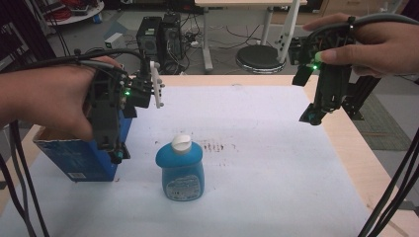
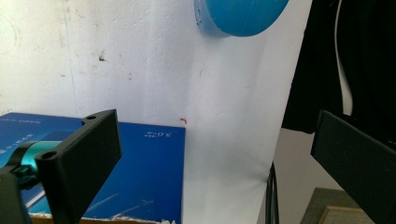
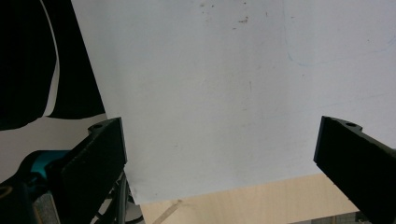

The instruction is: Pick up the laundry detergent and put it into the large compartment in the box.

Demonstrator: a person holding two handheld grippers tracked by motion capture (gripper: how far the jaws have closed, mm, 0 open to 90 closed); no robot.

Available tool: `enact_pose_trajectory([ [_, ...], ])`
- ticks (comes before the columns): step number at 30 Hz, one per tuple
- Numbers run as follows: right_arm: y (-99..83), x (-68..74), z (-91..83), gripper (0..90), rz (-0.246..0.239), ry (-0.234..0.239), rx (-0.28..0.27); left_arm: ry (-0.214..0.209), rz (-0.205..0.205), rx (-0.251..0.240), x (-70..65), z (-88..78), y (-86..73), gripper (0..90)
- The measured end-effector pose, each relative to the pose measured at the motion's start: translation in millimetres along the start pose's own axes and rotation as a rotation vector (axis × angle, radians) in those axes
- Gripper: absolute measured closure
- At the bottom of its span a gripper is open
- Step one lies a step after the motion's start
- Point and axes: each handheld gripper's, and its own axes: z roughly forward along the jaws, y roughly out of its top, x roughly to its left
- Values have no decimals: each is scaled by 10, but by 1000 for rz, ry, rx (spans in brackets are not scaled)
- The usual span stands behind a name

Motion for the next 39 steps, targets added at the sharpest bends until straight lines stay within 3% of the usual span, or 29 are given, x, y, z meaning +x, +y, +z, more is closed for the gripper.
enact_pose_trajectory([
  [14, -8, -58, 50, 14, 8, -2, 19, -9, 11, -26, -34, -67, 61, 17],
  [22, -27, -69, 103, 14, 8, -2, 31, -33, 53, -75, -135, -124, 139, 17],
  [39, -36, -33, 121, 15, 15, -12, 34, -4, 74, -97, -266, -1, 376, 17],
])
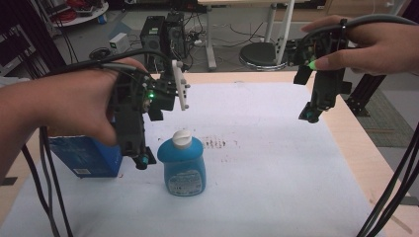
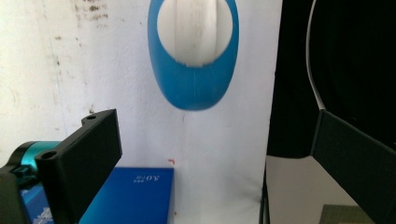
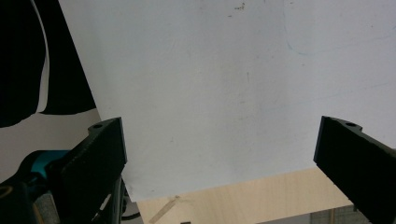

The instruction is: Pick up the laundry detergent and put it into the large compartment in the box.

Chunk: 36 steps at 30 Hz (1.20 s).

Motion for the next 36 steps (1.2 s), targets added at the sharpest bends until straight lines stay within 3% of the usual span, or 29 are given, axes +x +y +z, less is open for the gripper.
enact_pose_trajectory([
  [10, 25, 8, -4, 14, -2, -8, -5, 7, -36, -38, 42, 190, 46, 17],
  [23, 52, -9, 24, 15, 0, -6, 5, 28, -39, -7, 100, 449, 165, 17],
  [36, 31, -22, 63, 15, -1, -6, -3, 37, -50, -4, 132, 568, 270, 18],
])
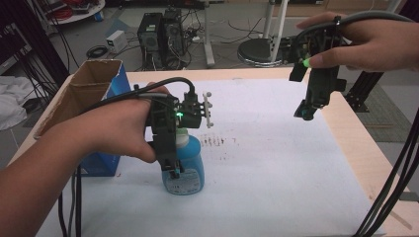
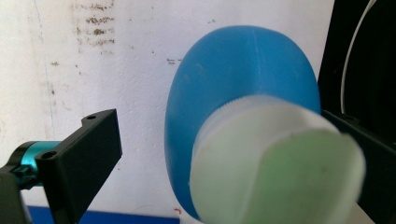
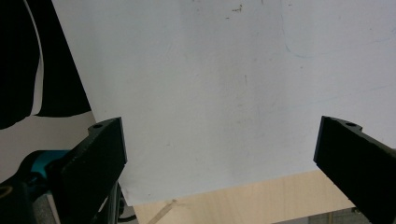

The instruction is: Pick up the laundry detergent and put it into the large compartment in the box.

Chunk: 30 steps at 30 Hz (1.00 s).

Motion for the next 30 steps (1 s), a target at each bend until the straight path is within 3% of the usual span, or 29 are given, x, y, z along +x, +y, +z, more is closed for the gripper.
enact_pose_trajectory([
  [15, 1, -18, 43, 15, -3, 1, -3, 0, 7, 27, -2, 91, 63, 18],
  [20, 12, -25, 55, 15, -5, 1, -3, 7, 12, 30, -16, 90, 59, 41],
  [22, 12, -27, 55, 15, -7, 2, -5, -1, 21, 32, -16, 79, 60, 119],
  [30, 21, -22, 62, 15, -10, -2, 2, 3, 26, 44, -25, 100, 71, 120],
])
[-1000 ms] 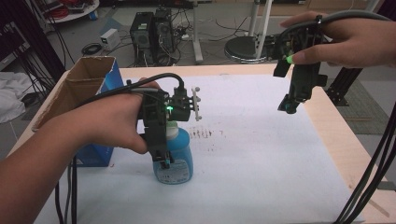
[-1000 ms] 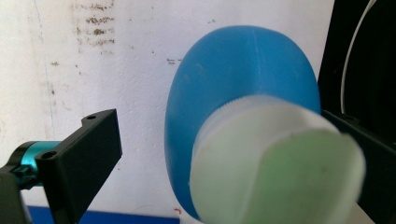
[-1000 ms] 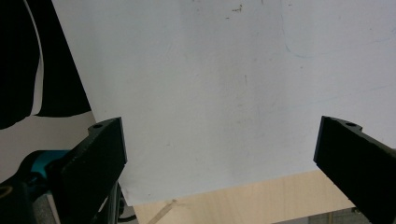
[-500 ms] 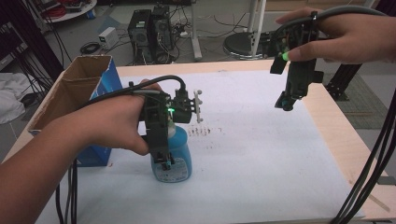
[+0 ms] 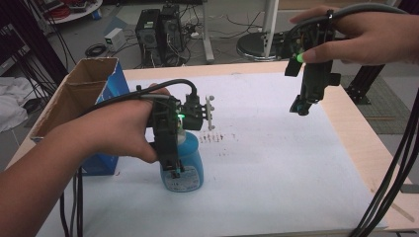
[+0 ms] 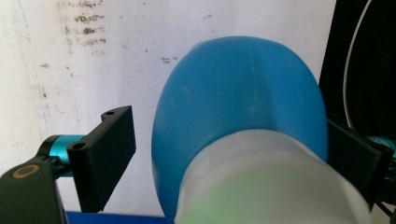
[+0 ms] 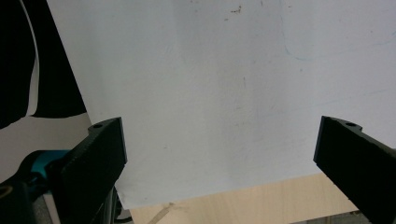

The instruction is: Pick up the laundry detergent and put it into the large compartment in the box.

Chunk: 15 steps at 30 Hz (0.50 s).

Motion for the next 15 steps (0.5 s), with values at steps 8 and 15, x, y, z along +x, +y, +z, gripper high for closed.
enact_pose_trajectory([
  [8, -8, -7, -1, 15, -1, -3, -3, 4, -3, 5, -7, 0, 7, 176],
  [15, 2, -1, -1, 15, 1, -4, -2, 4, 2, 15, -17, 2, 7, 205],
])
